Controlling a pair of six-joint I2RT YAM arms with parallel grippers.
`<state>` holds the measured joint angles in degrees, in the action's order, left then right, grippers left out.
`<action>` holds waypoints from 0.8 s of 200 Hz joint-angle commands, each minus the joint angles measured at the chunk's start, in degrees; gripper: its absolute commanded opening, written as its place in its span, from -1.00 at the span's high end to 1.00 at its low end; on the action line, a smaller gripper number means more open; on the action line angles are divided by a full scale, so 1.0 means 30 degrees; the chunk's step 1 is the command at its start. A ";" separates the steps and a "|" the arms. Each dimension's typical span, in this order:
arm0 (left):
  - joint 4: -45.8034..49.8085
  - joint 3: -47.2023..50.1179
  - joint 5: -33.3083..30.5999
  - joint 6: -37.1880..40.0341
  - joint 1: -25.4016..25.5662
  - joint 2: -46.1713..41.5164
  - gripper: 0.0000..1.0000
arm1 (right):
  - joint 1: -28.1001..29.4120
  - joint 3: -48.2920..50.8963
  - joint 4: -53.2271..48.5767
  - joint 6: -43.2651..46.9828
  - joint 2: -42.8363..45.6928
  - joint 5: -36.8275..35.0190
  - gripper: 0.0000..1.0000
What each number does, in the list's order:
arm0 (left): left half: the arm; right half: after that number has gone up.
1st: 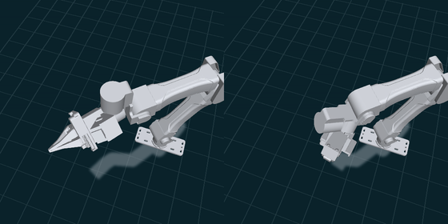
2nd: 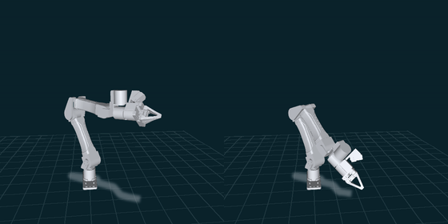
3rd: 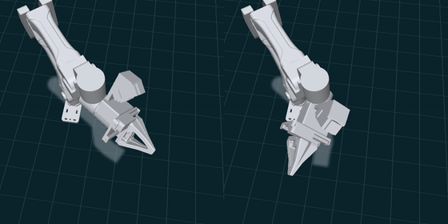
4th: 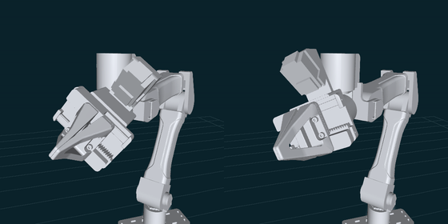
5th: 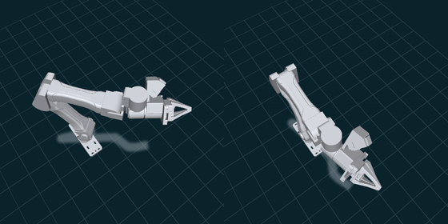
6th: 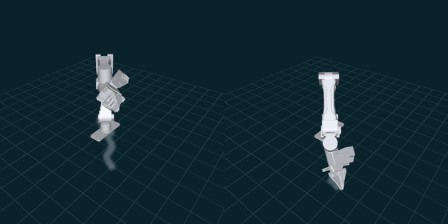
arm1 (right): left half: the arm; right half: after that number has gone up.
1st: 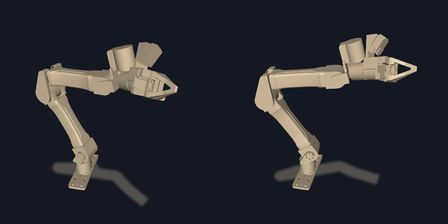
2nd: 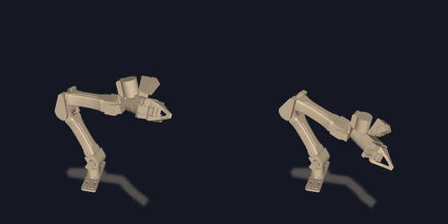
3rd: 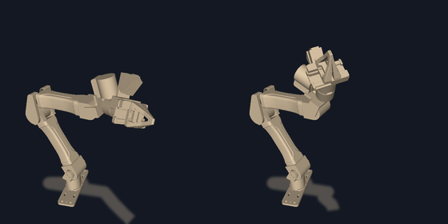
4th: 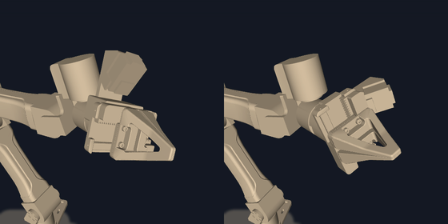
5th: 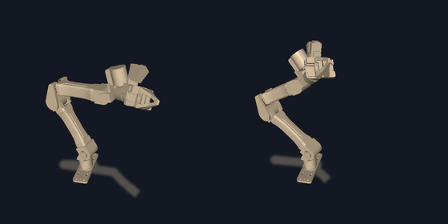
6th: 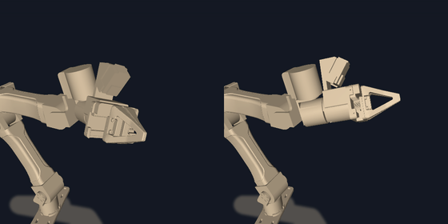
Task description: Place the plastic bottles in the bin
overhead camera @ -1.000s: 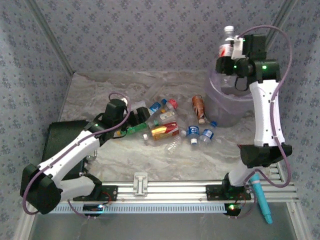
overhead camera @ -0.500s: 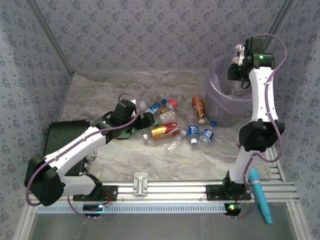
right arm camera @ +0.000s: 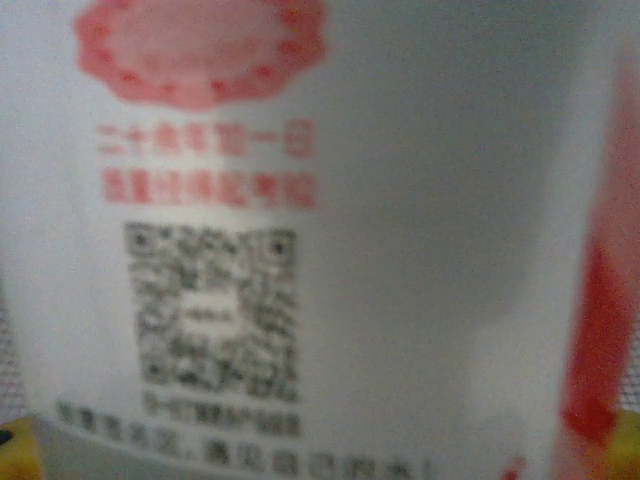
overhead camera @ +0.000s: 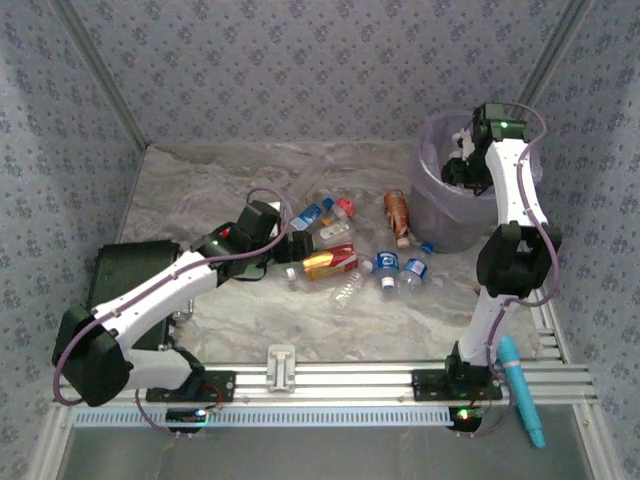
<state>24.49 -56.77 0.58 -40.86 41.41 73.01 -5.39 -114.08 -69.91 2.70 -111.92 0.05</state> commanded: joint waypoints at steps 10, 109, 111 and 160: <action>0.0533 -0.1083 -0.0178 0.0914 0.0347 0.0321 -0.83 | -0.0136 0.0713 0.0508 0.0030 -0.0225 0.0335 -0.55; 0.1732 -0.1792 -0.0369 0.2151 0.2119 0.1569 -0.87 | -0.0078 -0.1034 -0.1048 -0.0135 0.1502 0.0130 -0.82; 0.1730 -0.1811 -0.0369 0.2140 0.2153 0.1585 -0.87 | -0.0064 -0.1071 -0.1088 -0.0137 0.1600 0.0129 -0.83; 0.1563 -0.2239 0.0004 0.2534 0.3684 0.3083 -0.87 | -0.0147 -0.1932 -0.1775 -0.0815 0.4201 0.1080 -0.85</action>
<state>28.56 -60.73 0.32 -35.20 50.43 79.99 -5.39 -116.97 -72.14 2.20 -104.95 0.99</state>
